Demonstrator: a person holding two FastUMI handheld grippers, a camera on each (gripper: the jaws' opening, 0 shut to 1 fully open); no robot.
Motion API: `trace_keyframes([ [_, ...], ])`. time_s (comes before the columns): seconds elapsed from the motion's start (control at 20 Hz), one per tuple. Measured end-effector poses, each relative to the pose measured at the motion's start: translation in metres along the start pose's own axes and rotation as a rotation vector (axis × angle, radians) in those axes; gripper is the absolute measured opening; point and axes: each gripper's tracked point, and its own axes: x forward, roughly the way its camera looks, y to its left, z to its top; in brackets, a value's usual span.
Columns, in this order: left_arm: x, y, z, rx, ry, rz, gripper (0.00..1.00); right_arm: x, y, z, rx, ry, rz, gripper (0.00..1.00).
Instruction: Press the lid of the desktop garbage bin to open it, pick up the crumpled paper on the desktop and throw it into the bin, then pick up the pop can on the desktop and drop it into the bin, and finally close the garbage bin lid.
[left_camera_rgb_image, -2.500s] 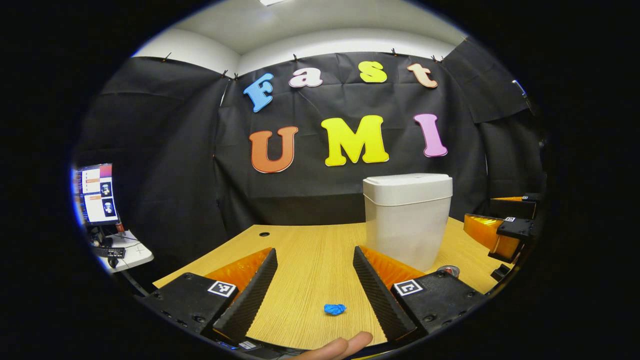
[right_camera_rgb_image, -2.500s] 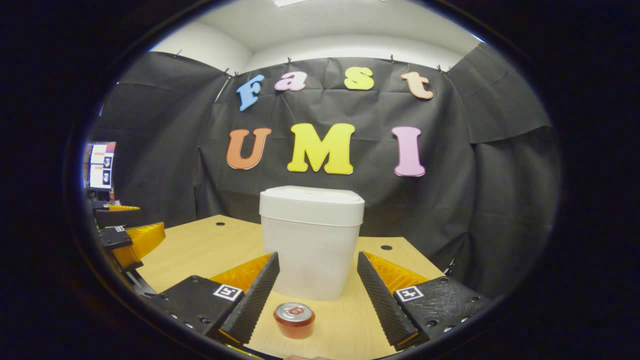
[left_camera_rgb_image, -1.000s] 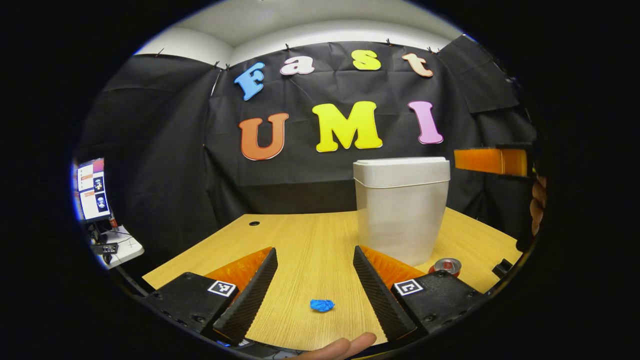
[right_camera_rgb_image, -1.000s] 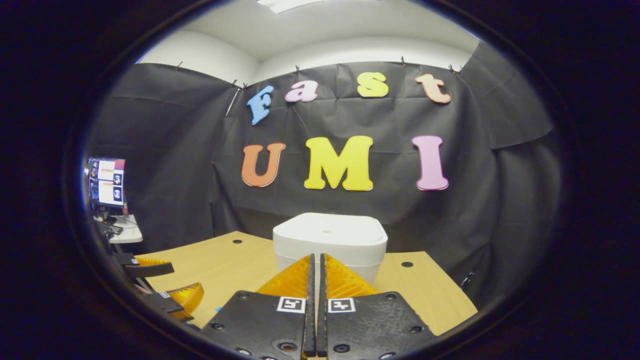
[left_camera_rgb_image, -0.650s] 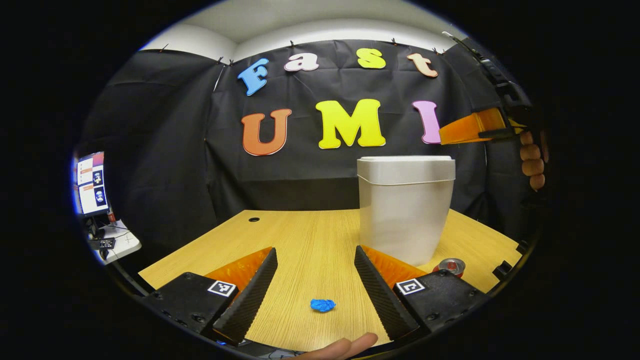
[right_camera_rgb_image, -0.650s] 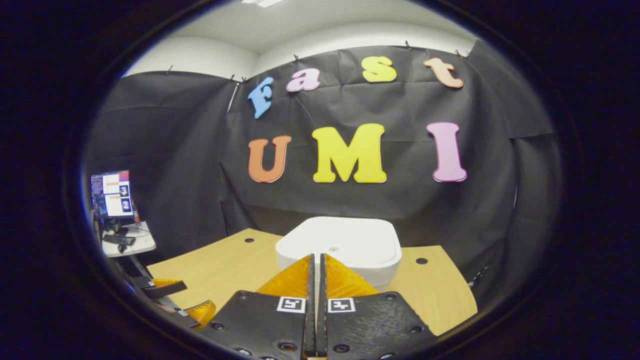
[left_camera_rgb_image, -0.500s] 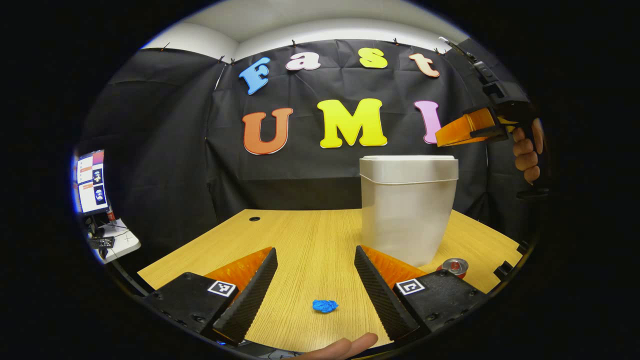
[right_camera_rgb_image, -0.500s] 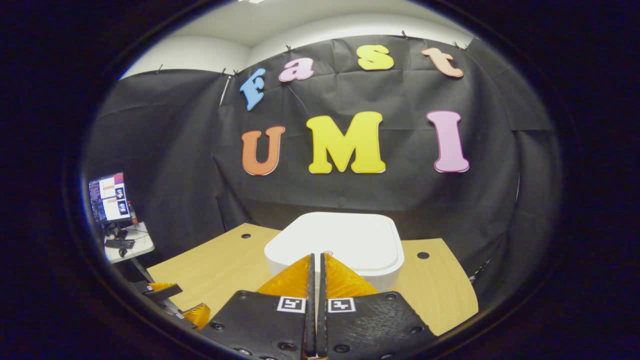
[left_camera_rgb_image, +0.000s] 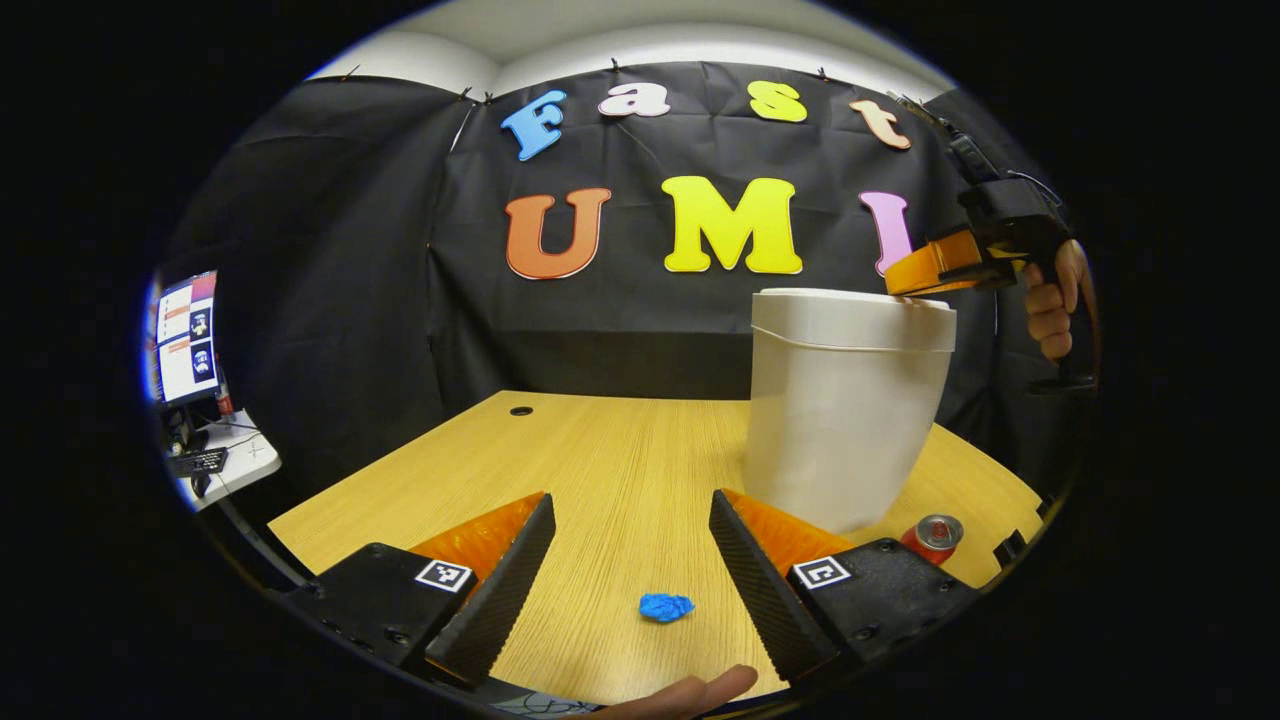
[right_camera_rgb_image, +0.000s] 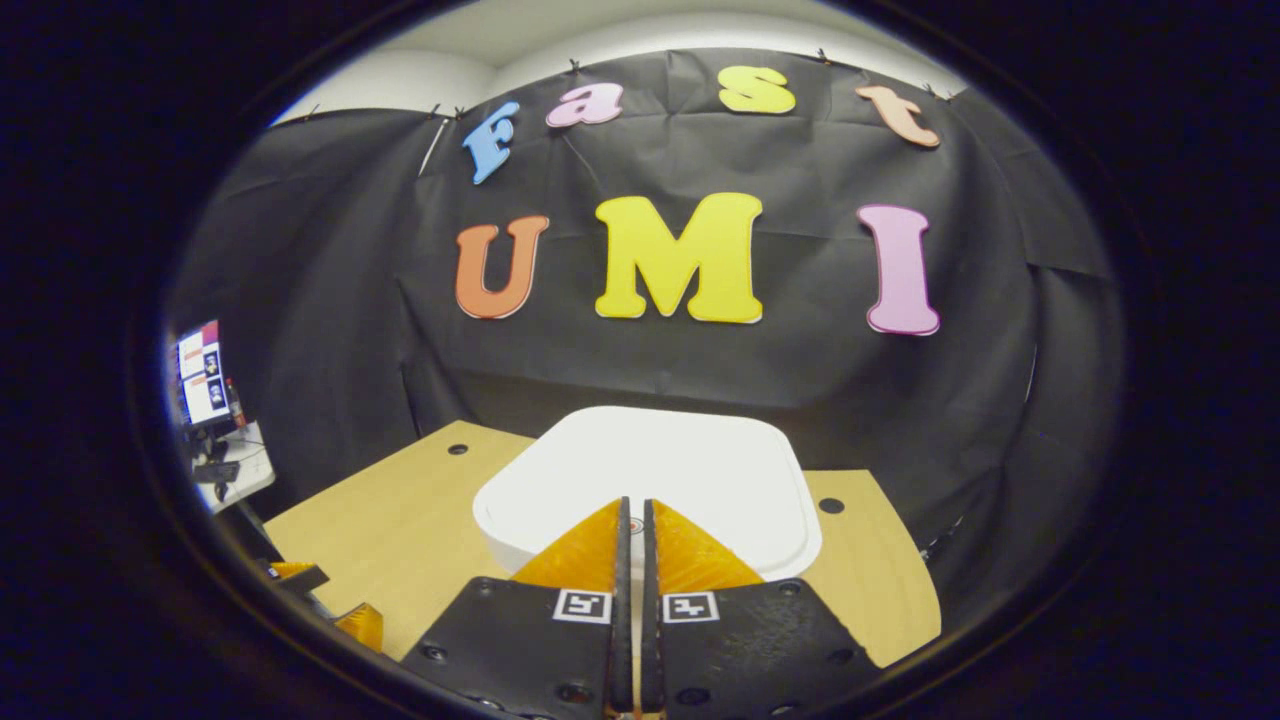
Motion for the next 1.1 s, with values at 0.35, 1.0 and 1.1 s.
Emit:
trace_keyframes([
  [0.35,-0.001,0.001,0.001,0.016,-0.007,0.009,1.00,-0.005,-0.001,0.004,0.055,-0.063,0.006,0.05],
  [1.0,0.007,0.010,-0.001,0.080,-0.011,0.022,1.00,-0.109,0.008,0.002,-0.001,-0.415,-0.082,0.97],
  [1.1,0.009,0.010,-0.004,0.081,-0.004,0.018,1.00,-0.123,-0.005,-0.015,-0.031,-0.377,-0.140,0.96],
])
